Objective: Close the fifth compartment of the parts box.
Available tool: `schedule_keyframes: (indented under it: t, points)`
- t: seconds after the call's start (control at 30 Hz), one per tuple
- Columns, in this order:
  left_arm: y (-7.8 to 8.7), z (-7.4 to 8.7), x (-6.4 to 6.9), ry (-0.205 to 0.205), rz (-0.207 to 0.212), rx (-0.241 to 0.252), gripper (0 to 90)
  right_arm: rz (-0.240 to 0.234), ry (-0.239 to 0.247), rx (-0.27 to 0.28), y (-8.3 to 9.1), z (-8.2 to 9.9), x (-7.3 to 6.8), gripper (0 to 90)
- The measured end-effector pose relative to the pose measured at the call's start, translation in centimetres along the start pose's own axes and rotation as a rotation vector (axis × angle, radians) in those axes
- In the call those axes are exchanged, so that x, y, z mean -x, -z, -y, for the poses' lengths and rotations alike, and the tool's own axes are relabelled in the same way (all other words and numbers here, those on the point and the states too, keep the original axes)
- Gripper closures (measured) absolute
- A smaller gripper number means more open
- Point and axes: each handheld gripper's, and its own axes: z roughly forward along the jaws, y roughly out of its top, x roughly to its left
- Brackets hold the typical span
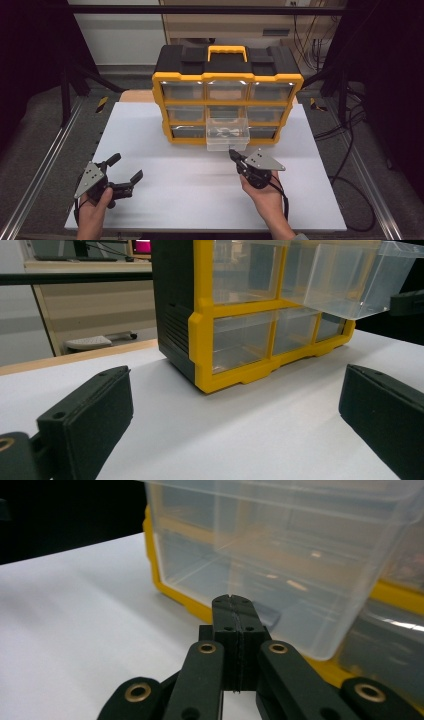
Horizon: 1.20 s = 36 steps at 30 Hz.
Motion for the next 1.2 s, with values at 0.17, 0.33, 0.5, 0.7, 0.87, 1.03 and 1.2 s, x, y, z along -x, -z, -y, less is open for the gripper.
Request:
schedule_keyframes:
  t: [0.17, 0.33, 0.5, 0.7, 0.87, 1.03, 1.2]
  points:
    - [0.2, 0.0, -0.2, 0.006, -0.008, 0.005, 0.8, -0.006, 0.029, -0.005, -0.5, -0.3, 0.1, 90.0]
    - [0.1, 0.0, -0.2, 0.002, -0.004, 0.002, 0.8, -0.001, 0.069, -0.002, -0.7, -0.6, -0.3, 90.0]
    - [0.1, 0.0, -0.1, 0.001, -0.006, 0.001, 0.7, 0.011, 0.057, 0.008, -0.8, -1.0, -0.3, 90.0]
    - [0.2, 0.0, -0.2, 0.004, -0.008, 0.004, 0.7, 0.024, 0.049, 0.013, -1.2, -1.3, -0.2, 90.0]
    - [0.1, 0.0, -0.2, 0.003, -0.007, 0.002, 0.7, 0.019, 0.043, 0.012, -1.5, -1.5, 0.0, 90.0]
    - [0.1, 0.0, -0.2, 0.008, -0.007, 0.005, 0.7, 0.03, 0.034, 0.006, -1.8, -1.5, -0.1, 90.0]
    - [0.1, 0.0, -0.1, 0.006, -0.004, 0.002, 0.7, 0.025, 0.028, -0.004, -1.9, -1.5, -0.2, 90.0]
